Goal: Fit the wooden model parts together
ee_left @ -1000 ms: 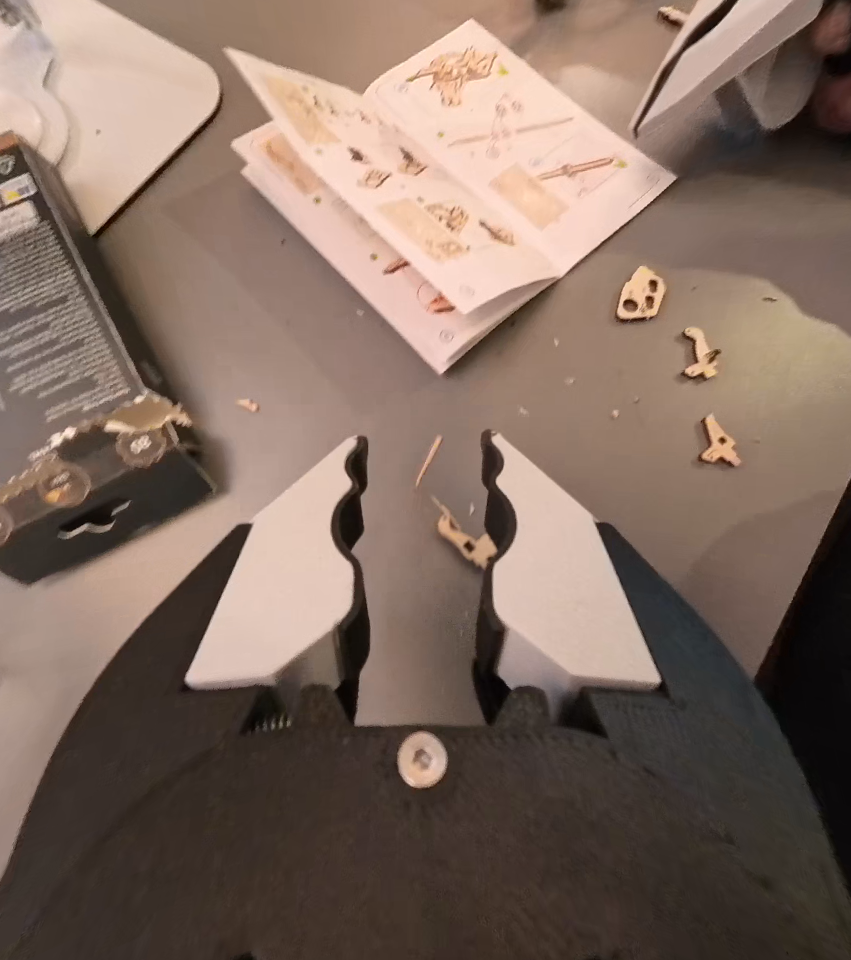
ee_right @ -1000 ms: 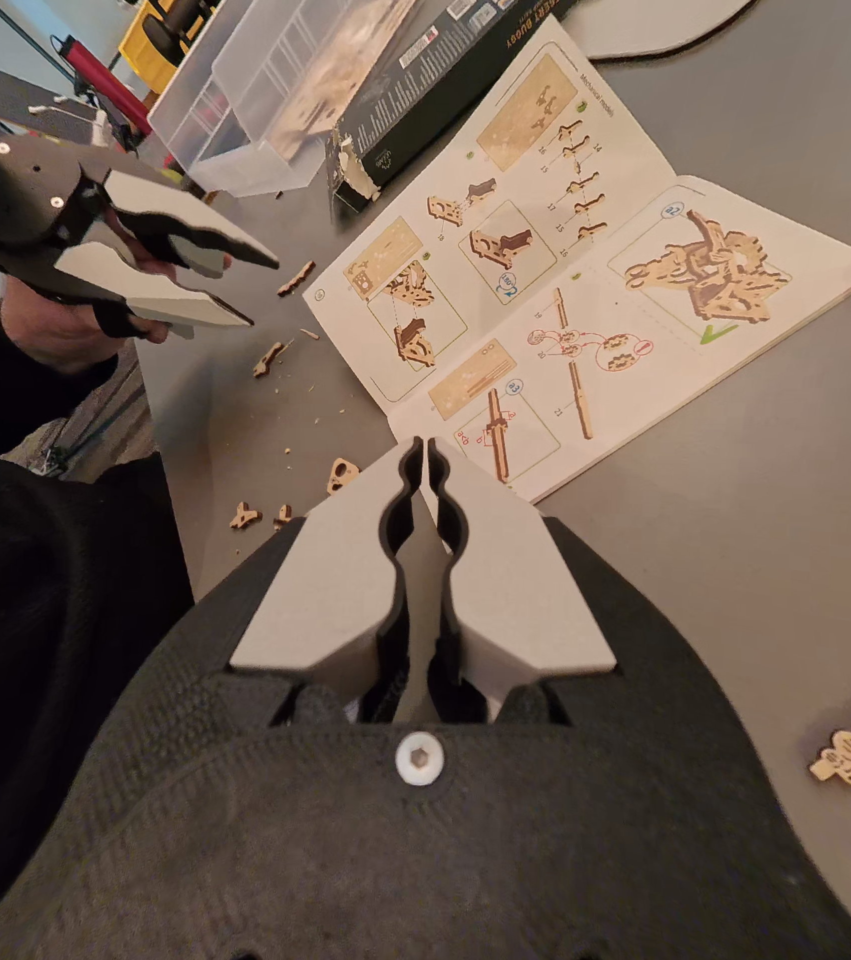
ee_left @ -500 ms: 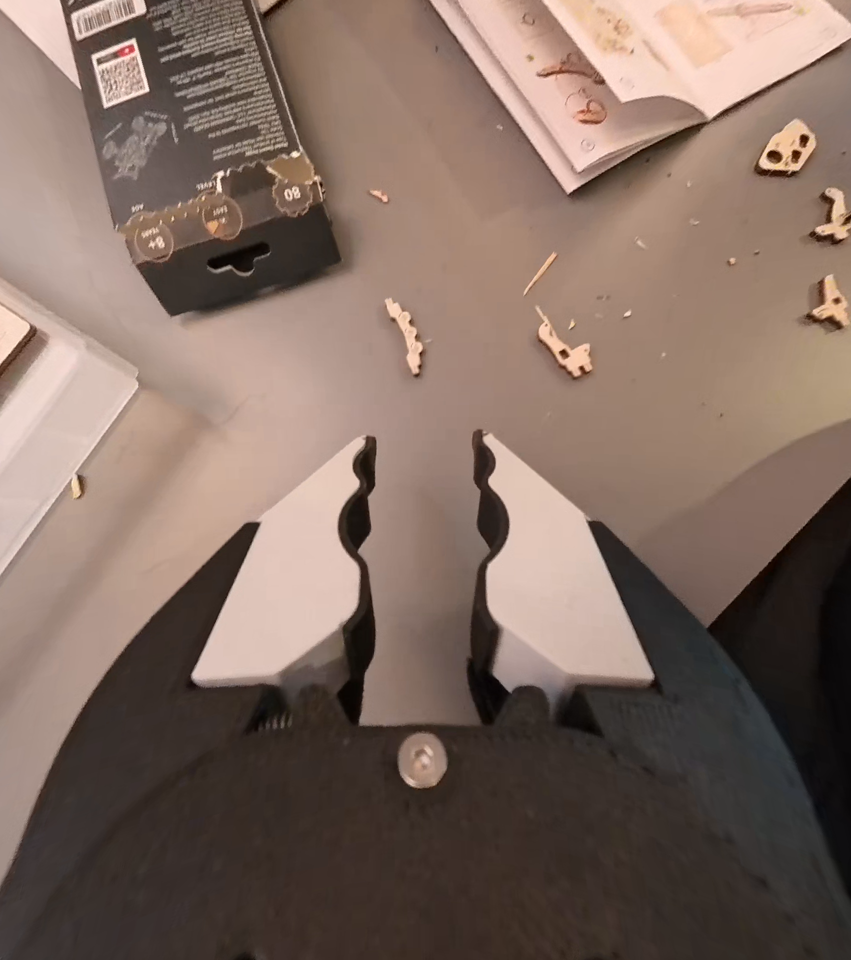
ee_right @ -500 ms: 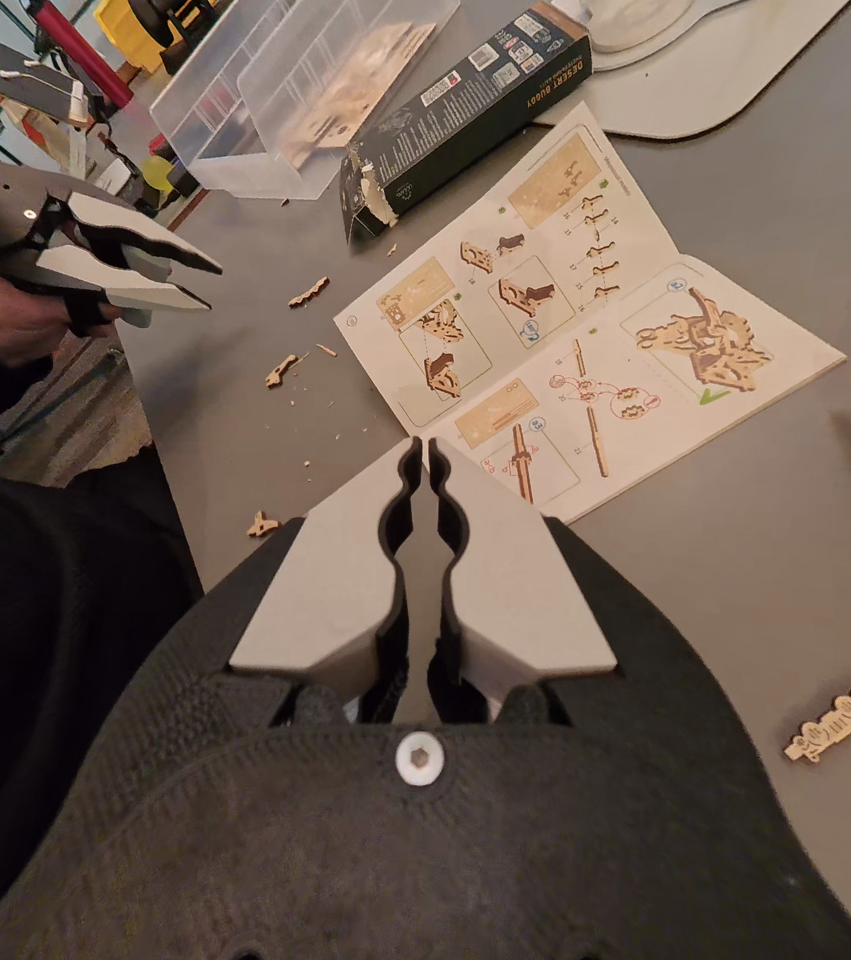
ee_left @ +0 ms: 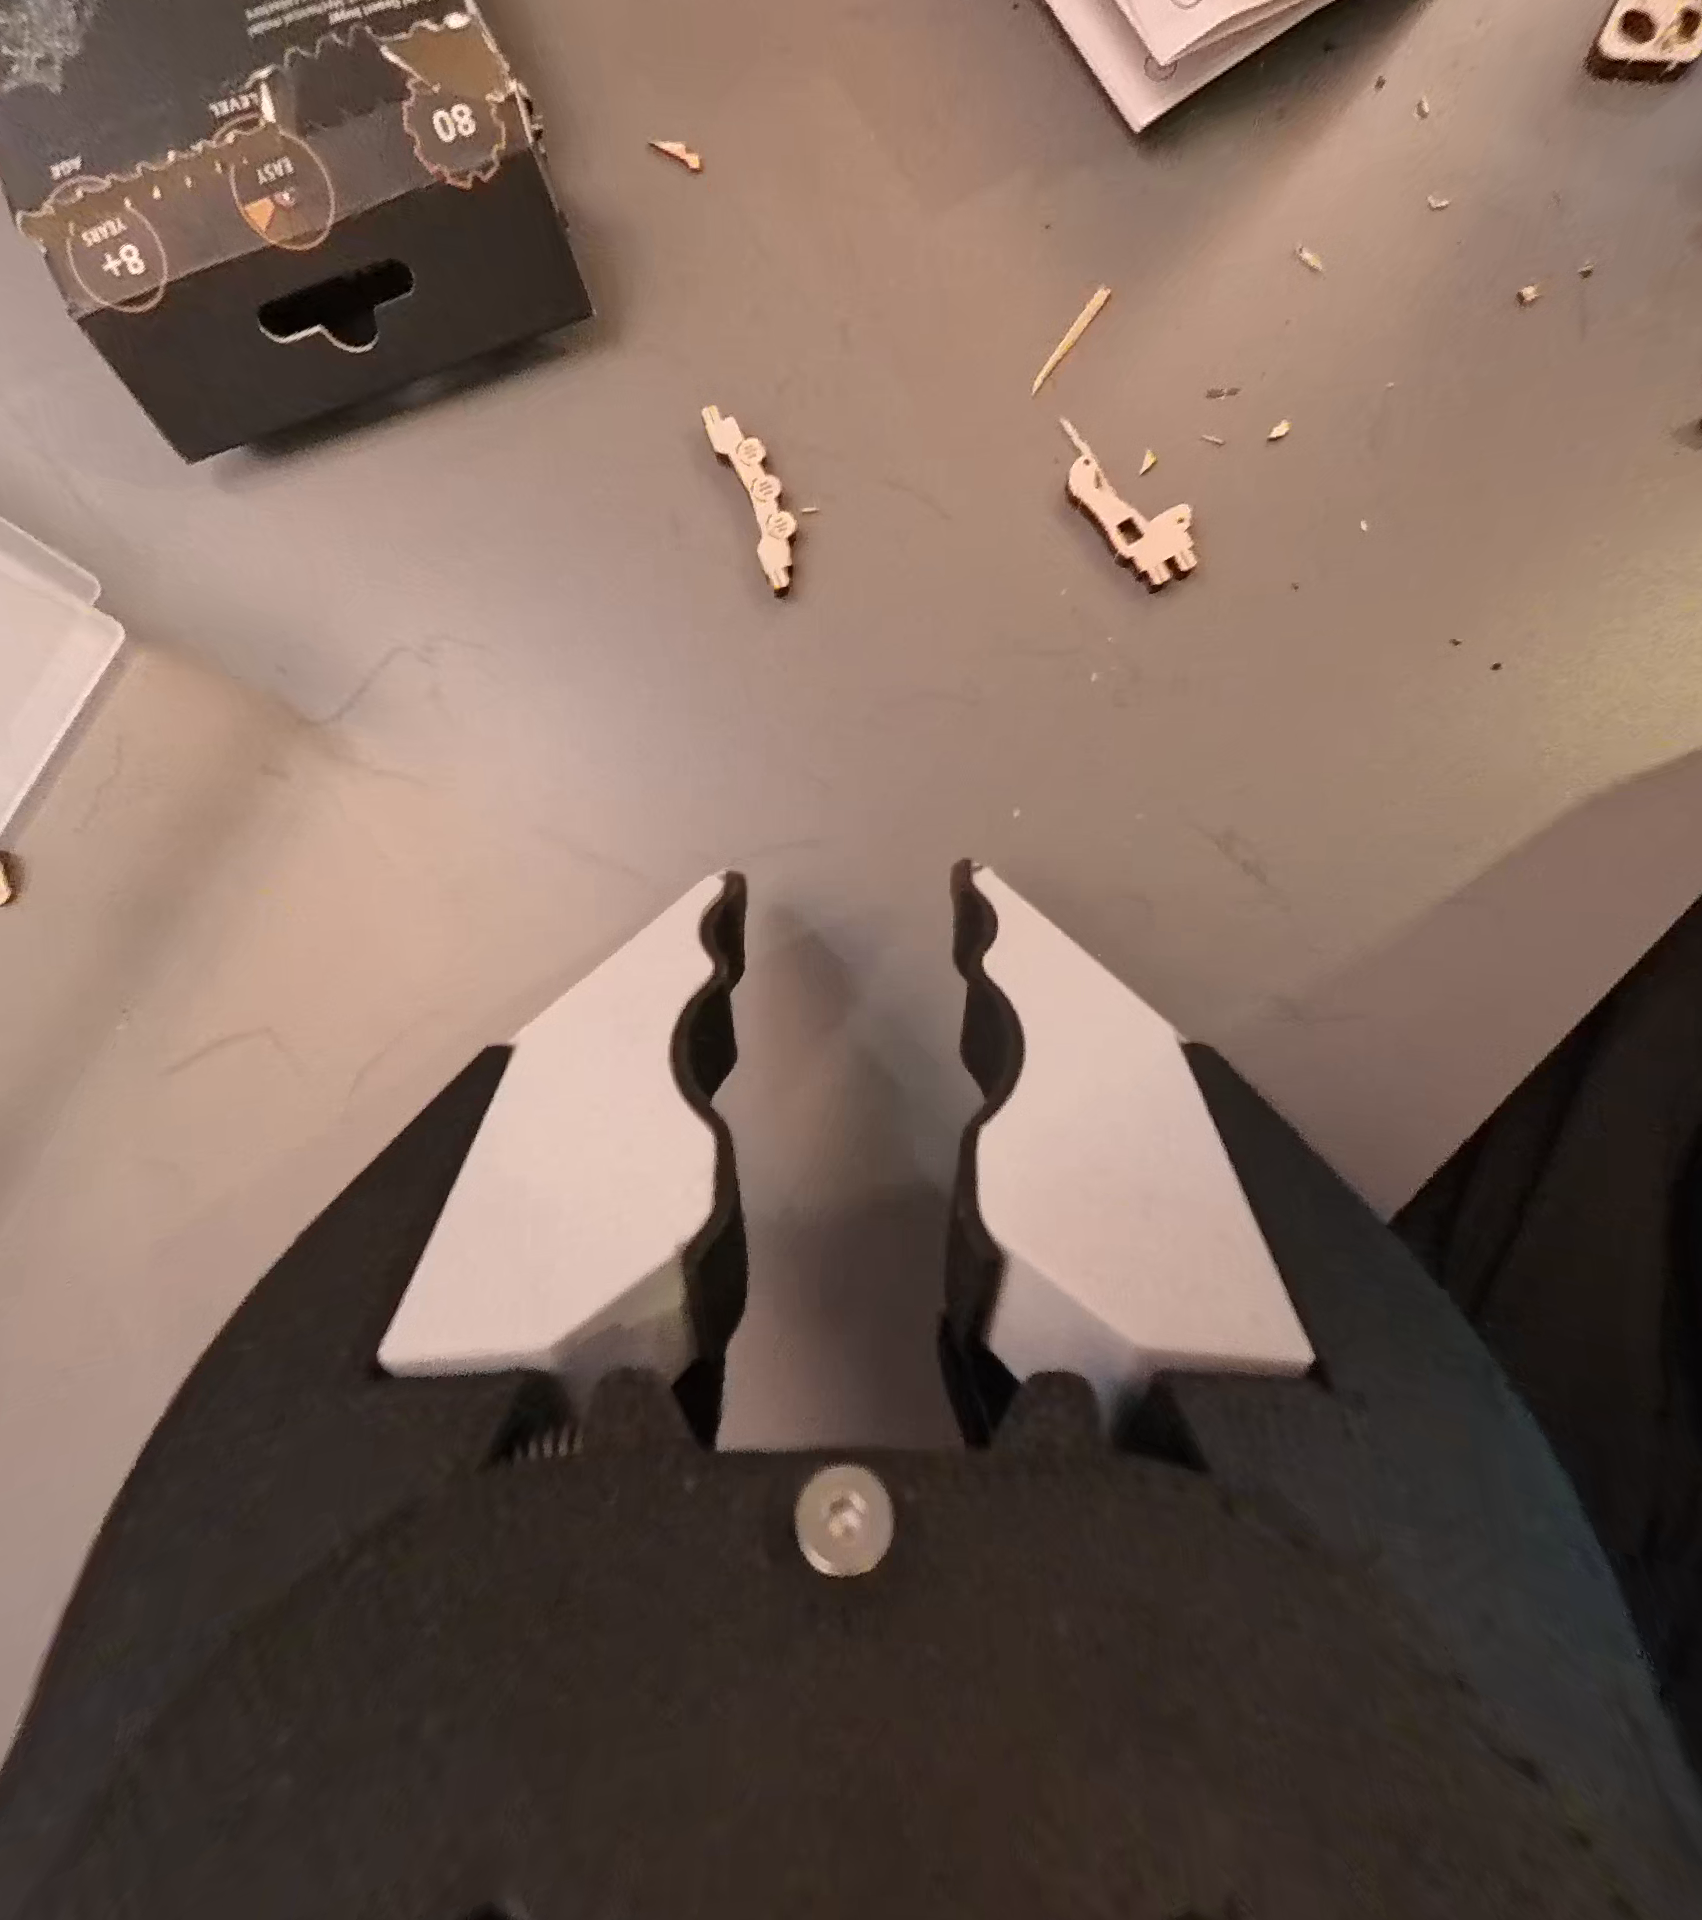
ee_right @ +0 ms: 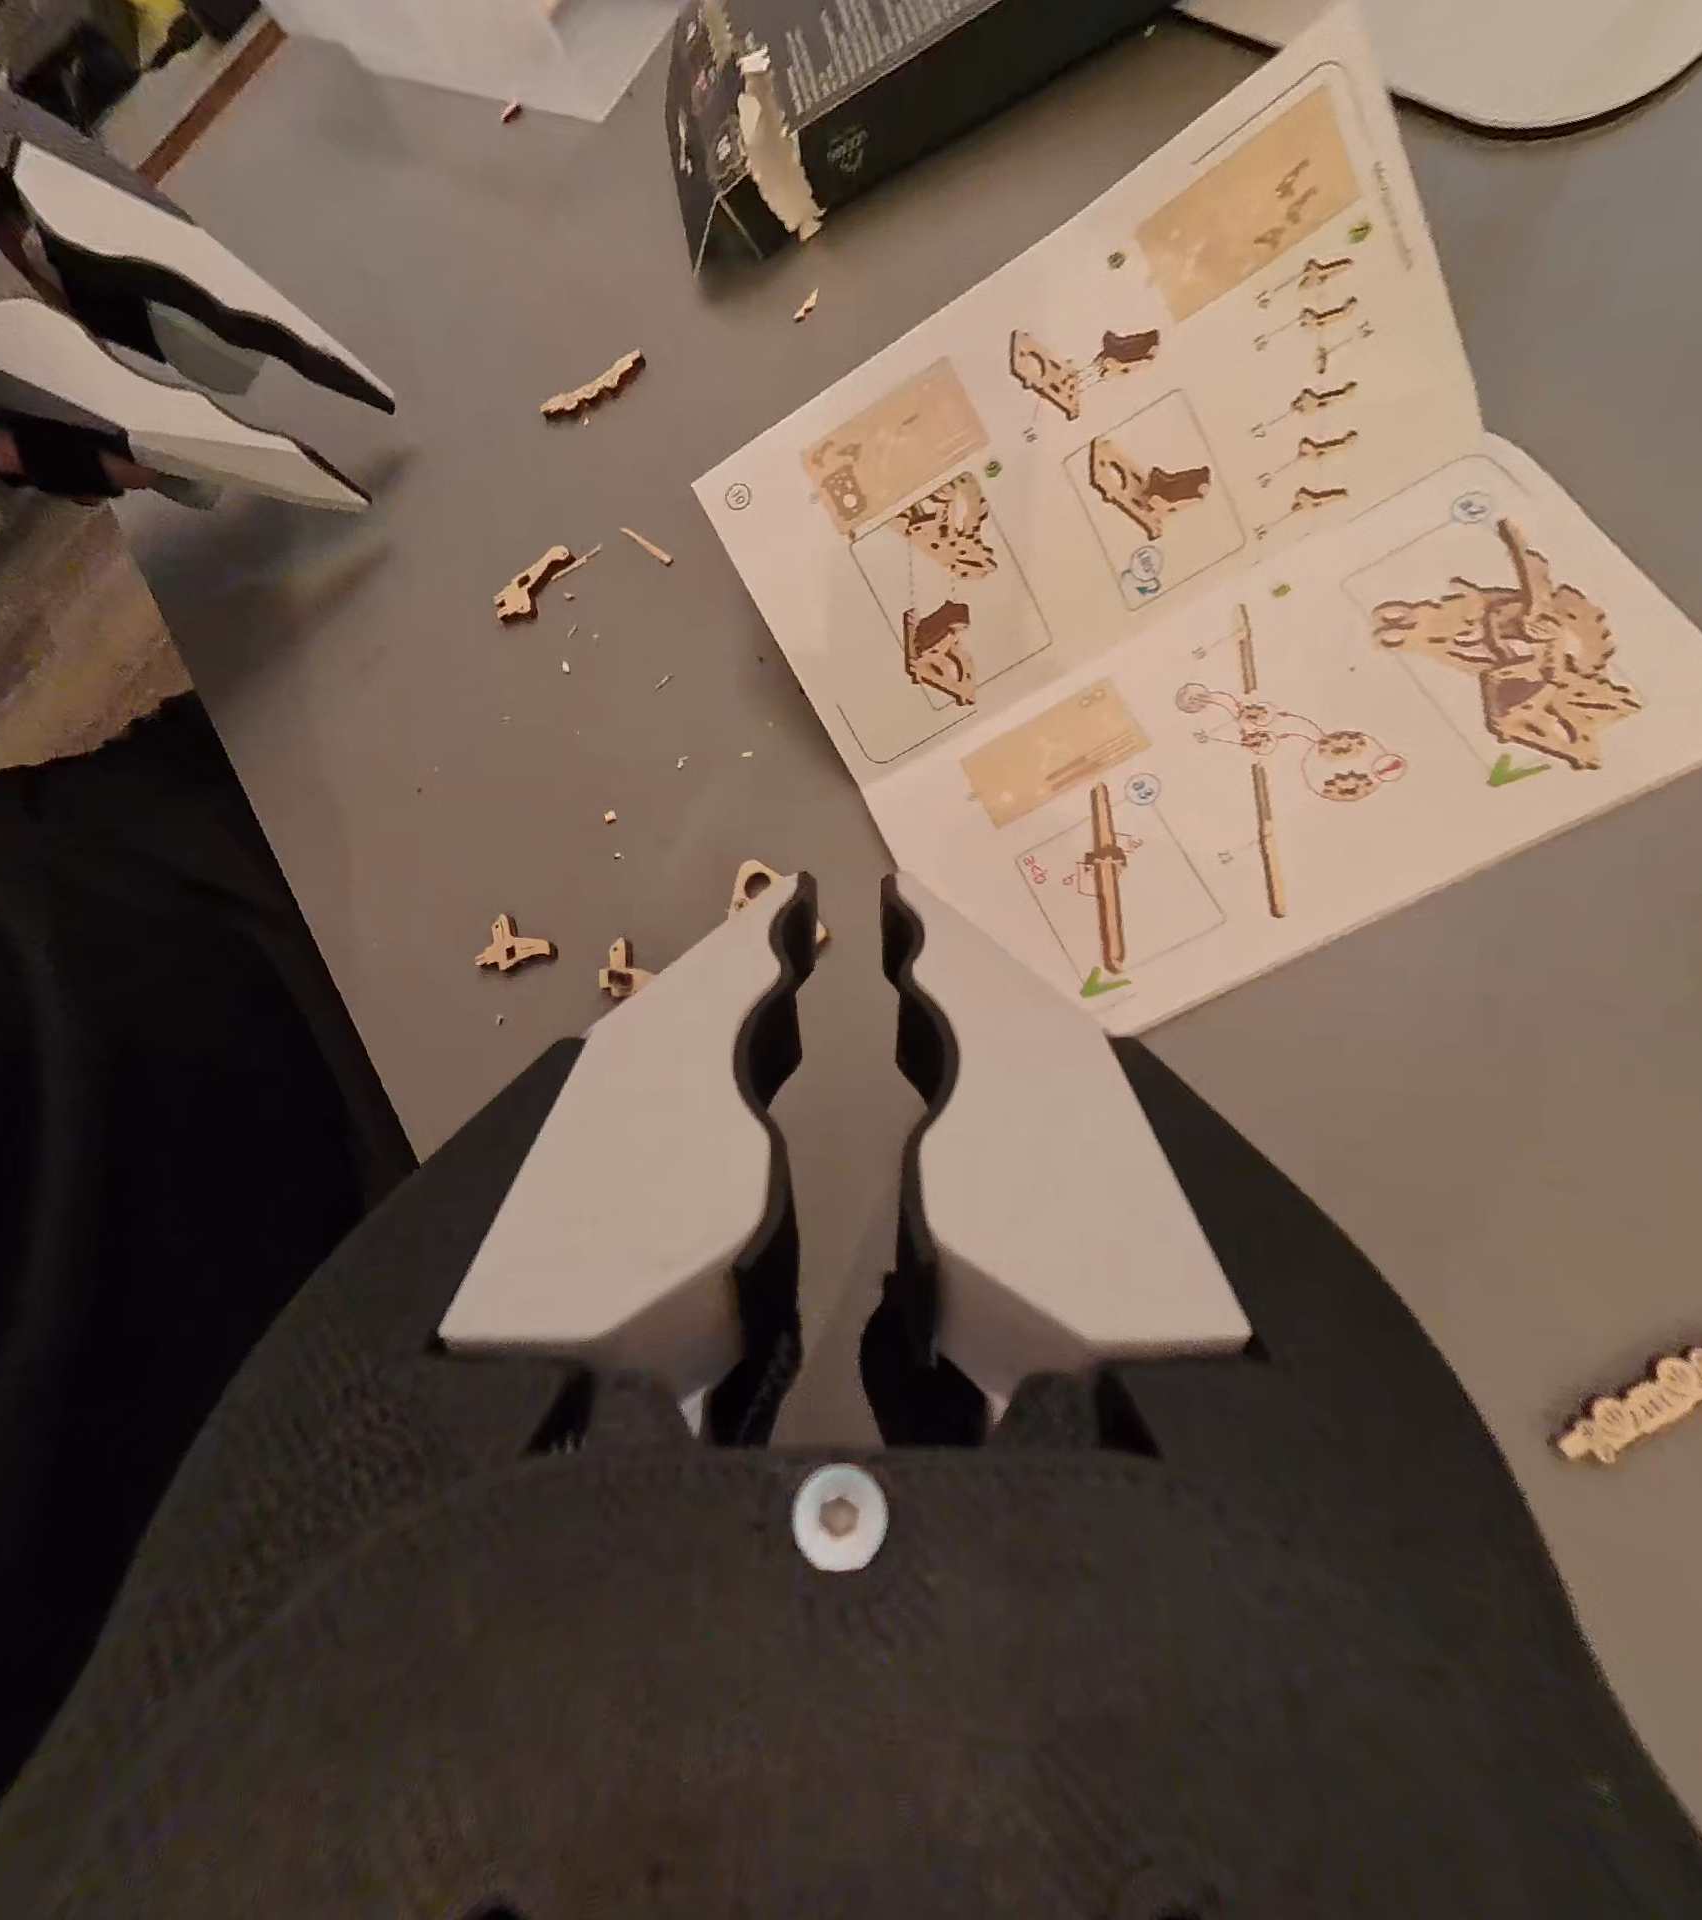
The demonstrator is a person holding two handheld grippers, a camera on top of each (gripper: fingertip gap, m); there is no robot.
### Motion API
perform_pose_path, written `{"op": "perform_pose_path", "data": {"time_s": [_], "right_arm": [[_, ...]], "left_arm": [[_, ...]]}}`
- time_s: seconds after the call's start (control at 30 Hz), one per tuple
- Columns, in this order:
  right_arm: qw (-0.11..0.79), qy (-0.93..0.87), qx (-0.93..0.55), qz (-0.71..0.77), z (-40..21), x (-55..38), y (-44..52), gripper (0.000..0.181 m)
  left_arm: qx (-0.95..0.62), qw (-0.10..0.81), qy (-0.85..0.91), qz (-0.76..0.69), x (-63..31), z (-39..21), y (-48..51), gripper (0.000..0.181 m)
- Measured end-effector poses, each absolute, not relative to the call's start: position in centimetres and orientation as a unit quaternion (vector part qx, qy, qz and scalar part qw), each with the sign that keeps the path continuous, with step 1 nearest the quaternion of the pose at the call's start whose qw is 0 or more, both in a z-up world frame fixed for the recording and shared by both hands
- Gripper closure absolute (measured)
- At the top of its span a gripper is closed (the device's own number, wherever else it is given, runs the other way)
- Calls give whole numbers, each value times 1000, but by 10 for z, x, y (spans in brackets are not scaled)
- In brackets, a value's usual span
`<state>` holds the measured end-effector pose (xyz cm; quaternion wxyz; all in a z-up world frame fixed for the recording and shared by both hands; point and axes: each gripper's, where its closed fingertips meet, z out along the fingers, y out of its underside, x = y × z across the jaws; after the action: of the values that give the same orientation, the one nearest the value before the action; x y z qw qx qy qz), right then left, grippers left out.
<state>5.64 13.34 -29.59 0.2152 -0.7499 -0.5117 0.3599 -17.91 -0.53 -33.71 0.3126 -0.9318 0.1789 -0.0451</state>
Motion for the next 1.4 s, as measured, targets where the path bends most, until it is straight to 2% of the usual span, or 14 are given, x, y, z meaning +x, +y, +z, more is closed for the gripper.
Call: {"op": "perform_pose_path", "data": {"time_s": [0.03, 0.6, 0.83, 1.1, 1.27, 1.4], "right_arm": [[210, -518, -748, 358, -298, 55, 131, 172], [161, -564, -735, 341, -324, 42, 121, 161], [179, -568, -730, 335, -323, 43, 126, 160], [193, -579, -717, 337, -331, 30, 123, 162], [215, -587, -712, 320, -335, 29, 127, 163], [229, -571, -722, 316, -336, 31, 137, 165]], "left_arm": [[-932, 313, 177, -38, -183, -337, -5, 143], [-934, 324, 145, -48, -187, -348, -1, 138], [-940, 310, 139, -28, -199, -347, -2, 134], [-923, 363, 108, 70, -277, -281, -4, 142], [-916, 362, 107, 132, -338, -249, 6, 139], [-921, 351, 89, 146, -376, -237, 31, 118]]}}
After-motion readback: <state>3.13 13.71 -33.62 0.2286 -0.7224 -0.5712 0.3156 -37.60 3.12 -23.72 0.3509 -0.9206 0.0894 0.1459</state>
